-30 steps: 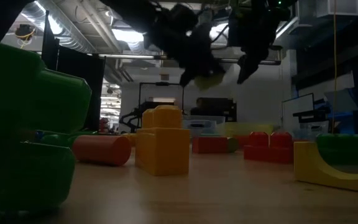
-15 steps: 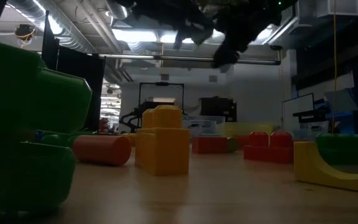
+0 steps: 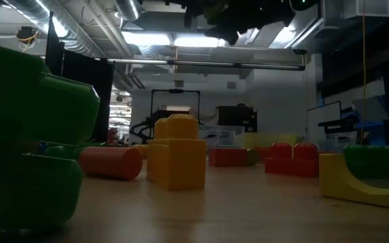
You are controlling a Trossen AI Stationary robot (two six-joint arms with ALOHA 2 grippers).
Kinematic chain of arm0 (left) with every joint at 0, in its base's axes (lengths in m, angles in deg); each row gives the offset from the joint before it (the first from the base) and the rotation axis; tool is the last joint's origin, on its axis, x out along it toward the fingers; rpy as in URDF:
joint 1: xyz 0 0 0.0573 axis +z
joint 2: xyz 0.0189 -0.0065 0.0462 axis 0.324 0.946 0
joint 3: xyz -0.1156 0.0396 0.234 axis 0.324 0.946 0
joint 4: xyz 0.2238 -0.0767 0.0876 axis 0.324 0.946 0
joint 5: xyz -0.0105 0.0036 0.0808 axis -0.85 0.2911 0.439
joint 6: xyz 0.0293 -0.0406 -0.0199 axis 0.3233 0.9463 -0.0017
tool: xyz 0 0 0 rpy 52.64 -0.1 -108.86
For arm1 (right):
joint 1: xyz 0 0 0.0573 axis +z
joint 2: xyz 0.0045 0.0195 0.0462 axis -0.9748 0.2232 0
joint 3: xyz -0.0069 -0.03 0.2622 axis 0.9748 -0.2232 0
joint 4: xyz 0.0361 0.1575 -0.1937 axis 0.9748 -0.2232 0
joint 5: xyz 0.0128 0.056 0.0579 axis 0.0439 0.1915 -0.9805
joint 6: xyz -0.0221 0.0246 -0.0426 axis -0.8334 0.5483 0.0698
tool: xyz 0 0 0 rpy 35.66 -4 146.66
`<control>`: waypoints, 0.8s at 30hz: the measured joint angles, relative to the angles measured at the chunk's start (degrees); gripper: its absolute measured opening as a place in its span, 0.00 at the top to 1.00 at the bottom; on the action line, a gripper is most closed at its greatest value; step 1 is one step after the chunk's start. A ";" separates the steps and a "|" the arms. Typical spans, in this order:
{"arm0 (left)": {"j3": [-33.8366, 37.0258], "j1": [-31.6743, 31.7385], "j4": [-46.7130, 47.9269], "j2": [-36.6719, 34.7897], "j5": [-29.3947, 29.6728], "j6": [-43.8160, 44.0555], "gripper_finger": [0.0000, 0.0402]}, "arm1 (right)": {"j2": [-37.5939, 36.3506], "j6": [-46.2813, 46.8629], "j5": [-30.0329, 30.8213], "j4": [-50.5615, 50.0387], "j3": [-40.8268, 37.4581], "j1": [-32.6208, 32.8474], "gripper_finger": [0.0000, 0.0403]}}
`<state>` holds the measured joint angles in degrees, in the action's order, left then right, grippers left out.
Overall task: Sort blocks by size
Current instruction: Put the light green arch block into the top right transparent bin
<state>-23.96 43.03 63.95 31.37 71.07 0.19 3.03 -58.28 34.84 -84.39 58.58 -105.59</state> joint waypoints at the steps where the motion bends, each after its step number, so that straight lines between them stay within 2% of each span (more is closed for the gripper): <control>1: 0.01 0.00 0.24 -0.07 0.09 0.03 0.69 | 0.00 0.05 0.15 1.03 0.00 0.49 0.36; 7: 0.02 0.00 0.16 -0.15 0.08 -1.38 0.69 | 0.07 0.69 4.15 5.42 0.00 2.82 0.36; 16: -0.04 -0.11 -0.22 -0.22 0.02 -1.70 0.69 | 0.11 4.45 4.79 8.79 -0.04 3.25 0.37; 19: -0.04 -0.11 -0.16 -0.22 0.02 -1.70 0.69 | 0.11 4.42 6.49 8.91 -0.04 3.26 0.42; 24: -0.04 -0.15 -0.05 -0.20 -0.08 -2.74 0.69 | 0.11 4.33 6.89 9.24 -0.04 3.23 0.56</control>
<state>-24.01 42.87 63.90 31.17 70.99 -2.55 3.14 -53.95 41.73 -75.15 58.54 -102.36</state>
